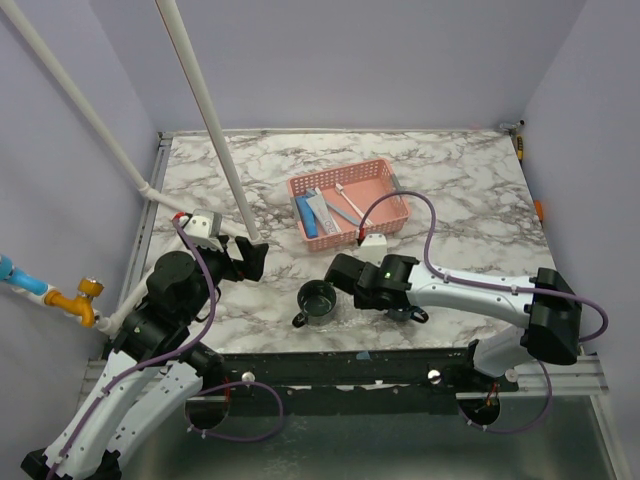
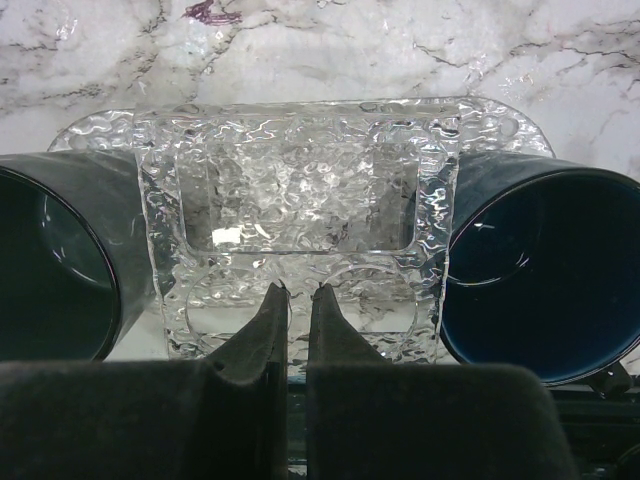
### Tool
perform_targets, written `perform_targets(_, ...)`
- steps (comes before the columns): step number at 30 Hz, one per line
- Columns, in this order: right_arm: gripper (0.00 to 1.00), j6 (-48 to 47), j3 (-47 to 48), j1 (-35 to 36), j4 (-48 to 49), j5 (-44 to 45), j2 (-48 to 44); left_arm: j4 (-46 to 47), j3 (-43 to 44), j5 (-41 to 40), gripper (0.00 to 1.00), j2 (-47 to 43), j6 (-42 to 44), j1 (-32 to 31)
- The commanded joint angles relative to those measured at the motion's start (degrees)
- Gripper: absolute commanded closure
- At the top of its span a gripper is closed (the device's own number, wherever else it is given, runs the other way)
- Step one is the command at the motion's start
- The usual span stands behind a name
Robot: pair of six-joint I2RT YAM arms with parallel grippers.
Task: Prepare toiletry sets of a toothbrush and toothpaste on the tray
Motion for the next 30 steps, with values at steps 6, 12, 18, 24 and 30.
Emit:
perform_targets(6,1.0,2.04,-0.83,1.21,0.27,0.64,0.19,0.69,0.37,1.39,0.01,-0.23,-0.23,0.19)
perform_targets(12,1.0,2.1,-0.82,1.68,0.92,0.14,1.17,0.51,0.3,1.4,0.01,-0.34,-0.25,0.18)
perform_targets(18,1.0,2.3,-0.47,2.09,1.16,0.02,2.23,0.54,0.28,1.39,0.01,-0.56,-0.23,0.17)
perform_targets(24,1.0,2.67,-0.69,2.34,1.36,-0.05,2.72,0.52,0.28,1.39,0.01,-0.68,-0.29,0.21)
perform_targets(30,0.99,3.07,-1.17,2.49,1.21,-0.12,2.83,0.53,0.28,1.47,0.01,-0.72,-0.31,0.24)
